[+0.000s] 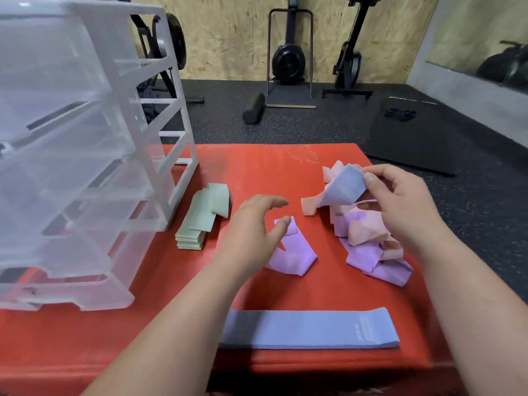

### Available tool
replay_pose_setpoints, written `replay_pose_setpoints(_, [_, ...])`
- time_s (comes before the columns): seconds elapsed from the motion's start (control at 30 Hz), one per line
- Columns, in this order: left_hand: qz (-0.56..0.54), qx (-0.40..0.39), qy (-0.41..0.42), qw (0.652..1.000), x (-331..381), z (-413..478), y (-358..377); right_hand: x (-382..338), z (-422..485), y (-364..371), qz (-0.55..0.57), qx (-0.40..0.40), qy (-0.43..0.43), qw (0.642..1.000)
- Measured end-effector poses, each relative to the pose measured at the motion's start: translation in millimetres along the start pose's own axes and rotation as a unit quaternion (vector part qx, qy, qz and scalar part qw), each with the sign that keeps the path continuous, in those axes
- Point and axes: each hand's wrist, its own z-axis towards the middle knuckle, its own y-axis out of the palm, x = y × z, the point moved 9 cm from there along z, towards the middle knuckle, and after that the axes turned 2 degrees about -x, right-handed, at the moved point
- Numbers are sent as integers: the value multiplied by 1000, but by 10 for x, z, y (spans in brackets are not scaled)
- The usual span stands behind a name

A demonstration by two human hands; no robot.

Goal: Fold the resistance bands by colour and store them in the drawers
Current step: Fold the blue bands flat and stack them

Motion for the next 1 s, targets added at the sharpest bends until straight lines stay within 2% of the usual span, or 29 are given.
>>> replay_pose_setpoints(0.1, [-70, 2, -4, 998, 159, -23, -10, -108, -103, 15, 39, -1, 1, 999])
replay_pose_setpoints(0.2, [-145, -19, -3, 989, 368, -52, 26, -314, -229, 155, 59, -41, -35, 997])
replay_pose_setpoints(0.3, [-177, -41, -1, 983, 499, -69, 99, -428, -326, 332, -11, -100, -78, 992])
replay_pose_setpoints(0.43, [-173, -31, -38, 984, 413, -78, 134, -478, -448, 400, -74, -118, -99, 985])
replay_pose_setpoints(0.53, [-160, -51, -27, 985, 465, -105, 148, -452, -552, 453, -116, -146, -100, 977])
replay_pose_setpoints(0.63, [-174, -78, -14, 982, 517, -139, 167, -433, -596, 391, -183, -119, -109, 970])
replay_pose_setpoints(0.8, [-111, -112, 5, 987, 474, -202, 199, -644, -678, 169, -55, -66, -112, 990])
replay_pose_setpoints(0.93, [-22, -126, 7, 992, 391, -274, 114, -470, -704, -150, 42, 21, -40, 998])
replay_pose_setpoints(1.0, [19, -133, 3, 991, 332, -338, 46, -332, -748, -276, 54, 48, 4, 997])
